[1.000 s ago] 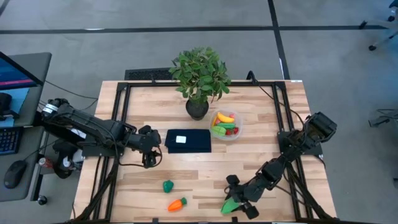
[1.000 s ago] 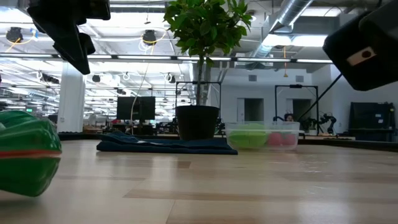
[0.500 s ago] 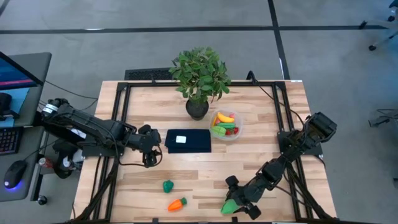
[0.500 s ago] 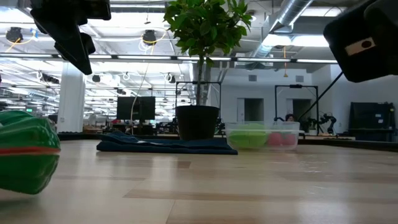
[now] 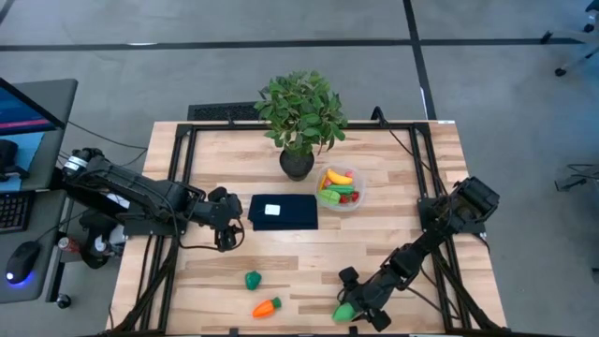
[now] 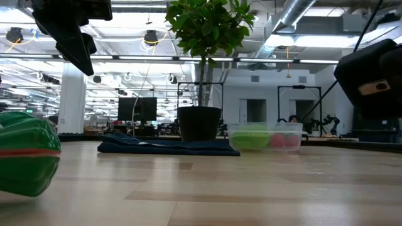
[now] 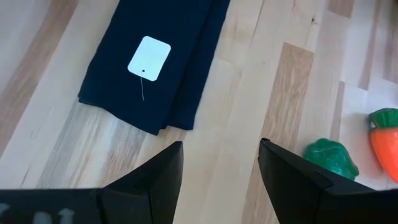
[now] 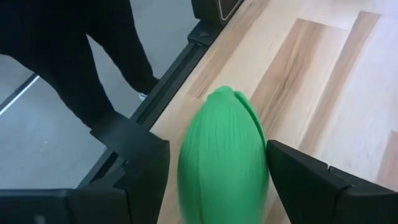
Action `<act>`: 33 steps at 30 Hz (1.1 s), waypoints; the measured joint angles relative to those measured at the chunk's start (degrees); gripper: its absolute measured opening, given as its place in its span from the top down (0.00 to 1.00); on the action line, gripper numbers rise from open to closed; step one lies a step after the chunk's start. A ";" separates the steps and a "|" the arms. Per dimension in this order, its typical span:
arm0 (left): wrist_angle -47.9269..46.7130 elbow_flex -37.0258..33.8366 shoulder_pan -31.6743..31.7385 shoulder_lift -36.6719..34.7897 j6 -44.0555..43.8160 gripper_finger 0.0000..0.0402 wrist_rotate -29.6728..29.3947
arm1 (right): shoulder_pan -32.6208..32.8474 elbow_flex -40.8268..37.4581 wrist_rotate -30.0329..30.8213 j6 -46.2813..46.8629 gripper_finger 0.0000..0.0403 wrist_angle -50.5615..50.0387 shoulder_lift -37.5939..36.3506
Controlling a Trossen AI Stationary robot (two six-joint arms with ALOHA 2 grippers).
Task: Pick and placing Produce into tupperware
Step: Put the green corn into the transparent container
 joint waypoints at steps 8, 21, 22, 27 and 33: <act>0.02 0.00 0.00 0.00 0.00 0.51 -0.59 | -0.70 0.00 0.35 1.90 0.35 -3.44 0.00; 0.04 0.02 0.00 0.00 -0.79 0.51 -1.96 | -2.71 0.00 0.37 8.61 0.35 -4.67 0.00; 0.04 0.02 0.00 0.00 -0.78 0.51 -2.03 | -2.69 0.00 0.37 8.61 0.35 -4.67 0.00; 0.07 0.02 0.00 0.00 -0.72 0.51 -2.14 | -2.67 0.00 0.35 9.65 0.35 -4.75 0.00; 0.07 0.02 0.00 0.00 -0.55 0.51 -3.63 | -2.69 0.00 0.37 11.32 0.35 -4.95 0.00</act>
